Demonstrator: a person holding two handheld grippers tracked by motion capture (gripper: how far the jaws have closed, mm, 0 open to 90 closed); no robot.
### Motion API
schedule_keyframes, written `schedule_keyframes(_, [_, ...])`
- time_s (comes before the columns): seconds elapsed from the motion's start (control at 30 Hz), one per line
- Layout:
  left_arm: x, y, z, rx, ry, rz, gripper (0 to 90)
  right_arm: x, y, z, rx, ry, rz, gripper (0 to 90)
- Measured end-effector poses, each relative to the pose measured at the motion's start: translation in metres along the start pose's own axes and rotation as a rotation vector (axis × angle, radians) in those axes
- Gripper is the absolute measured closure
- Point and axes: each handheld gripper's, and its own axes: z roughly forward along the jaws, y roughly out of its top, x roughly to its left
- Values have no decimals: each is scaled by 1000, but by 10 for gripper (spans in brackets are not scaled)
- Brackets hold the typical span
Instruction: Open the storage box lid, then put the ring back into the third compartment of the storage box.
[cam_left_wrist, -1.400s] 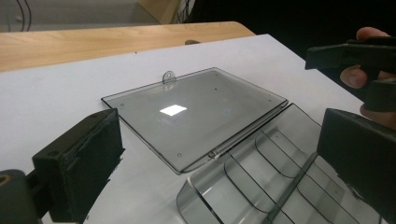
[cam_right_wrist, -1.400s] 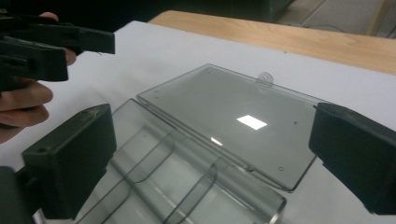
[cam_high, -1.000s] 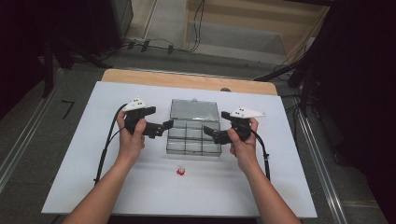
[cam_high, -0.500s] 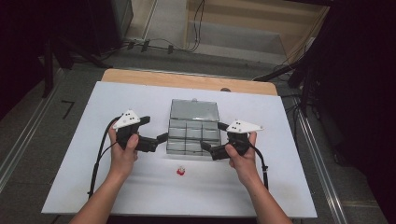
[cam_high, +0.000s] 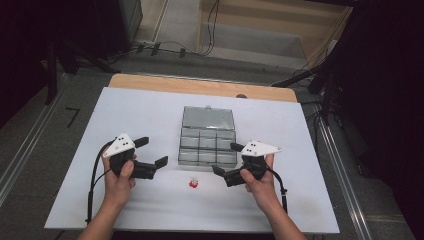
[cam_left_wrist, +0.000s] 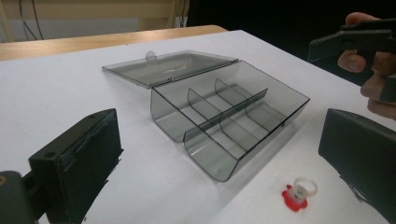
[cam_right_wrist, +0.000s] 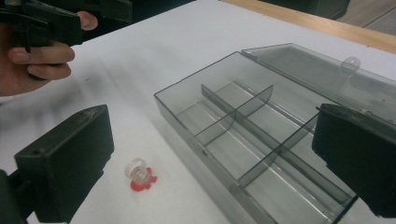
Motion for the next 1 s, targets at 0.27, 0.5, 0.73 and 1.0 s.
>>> schedule_keyframes(0.27, [0, -11, -20, -7, 26, -1, 0, 10, 0, 5, 21, 21, -14, 0])
schedule_keyframes(0.5, [0, -17, -36, -12, 48, 10, 0, 18, 0, 8, 28, 49, -24, 0])
schedule_keyframes(0.73, [4, -25, -47, -8, 53, 5, 0, 24, 0, 14, 51, 78, -30, 0])
schedule_keyframes(1.0, [13, -32, -48, -14, 77, -19, 0, 34, 1, 23, 97, 102, -46, 42])
